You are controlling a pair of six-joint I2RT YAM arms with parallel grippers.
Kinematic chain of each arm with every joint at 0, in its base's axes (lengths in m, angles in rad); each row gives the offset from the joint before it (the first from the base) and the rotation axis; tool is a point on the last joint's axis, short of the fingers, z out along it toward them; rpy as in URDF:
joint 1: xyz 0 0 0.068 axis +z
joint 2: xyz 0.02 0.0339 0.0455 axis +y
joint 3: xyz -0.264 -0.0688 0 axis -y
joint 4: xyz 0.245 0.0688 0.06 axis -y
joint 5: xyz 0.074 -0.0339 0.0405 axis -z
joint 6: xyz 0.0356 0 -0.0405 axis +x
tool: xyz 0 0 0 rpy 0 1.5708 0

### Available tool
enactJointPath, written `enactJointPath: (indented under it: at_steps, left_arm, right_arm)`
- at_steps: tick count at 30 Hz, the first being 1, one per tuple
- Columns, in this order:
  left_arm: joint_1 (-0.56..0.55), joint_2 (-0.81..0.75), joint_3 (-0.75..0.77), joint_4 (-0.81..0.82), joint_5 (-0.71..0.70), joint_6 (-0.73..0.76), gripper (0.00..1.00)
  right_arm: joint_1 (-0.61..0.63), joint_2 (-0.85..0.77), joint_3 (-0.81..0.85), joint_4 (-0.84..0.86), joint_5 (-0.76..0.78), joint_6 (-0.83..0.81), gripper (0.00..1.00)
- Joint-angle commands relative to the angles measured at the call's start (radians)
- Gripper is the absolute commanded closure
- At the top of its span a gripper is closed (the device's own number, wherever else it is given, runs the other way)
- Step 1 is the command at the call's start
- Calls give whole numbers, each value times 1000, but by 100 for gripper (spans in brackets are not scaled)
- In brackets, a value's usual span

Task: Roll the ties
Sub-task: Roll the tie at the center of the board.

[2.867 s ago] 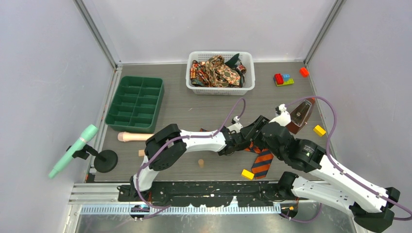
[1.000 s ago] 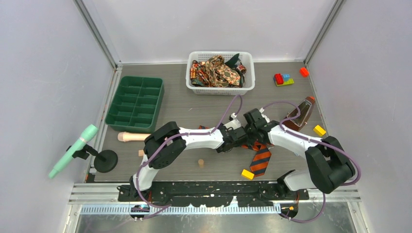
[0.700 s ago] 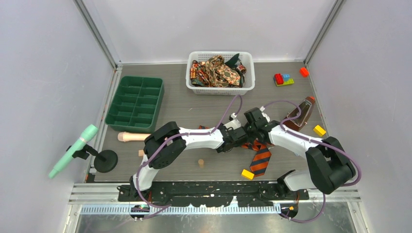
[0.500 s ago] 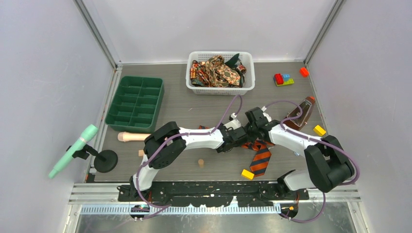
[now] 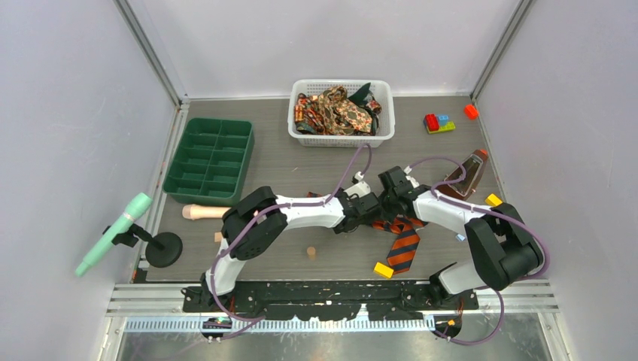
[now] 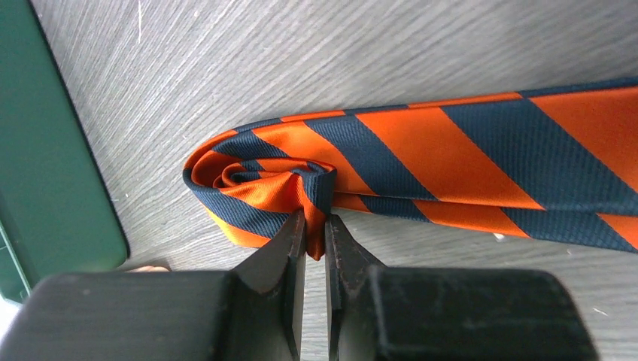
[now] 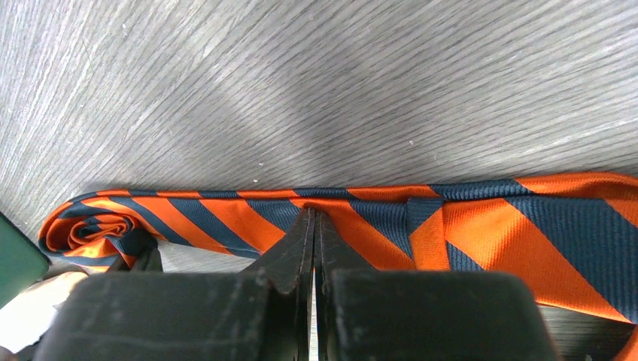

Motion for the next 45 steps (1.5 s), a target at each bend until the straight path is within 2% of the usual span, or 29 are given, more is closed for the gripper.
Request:
enactJointPath:
  at_steps: [1,18,23,26,30,35,40,41,45]
  left_arm:
    - [55,-14,-35,40,38,-16,100]
    - [121,-15,-3,71,25,52,100]
    - [121,-5,24,77,27,73,88]
    - [120,-1,37,77,28,84,79]
    - [121,1,40,80,41,94,72]
    - [120,1,40,83,62,101,71]
    - [121,-5,51,80,76,105,71]
    - [120,-10,52,79,78,108,70]
    - [119,-30,63,71,82,113,66]
  right_arm:
    - [-2,20,-25,-41,49,-9,98]
    - [-2,10,-31,-47,38,-23,99]
    - [-2,-4,-29,-38,18,-28,97]
    - [-2,-21,-30,-26,-9,-33,89]
    - [-2,-74,-29,-19,-24,-36,80]
    - [-2,-210,-1,-41,-16,-44,71]
    - [-2,-392,61,-128,78,-71,60]
    - [-2,-413,74,-152,105,-78,55]
    - [-2,-521,100,-210,170,-98,46]
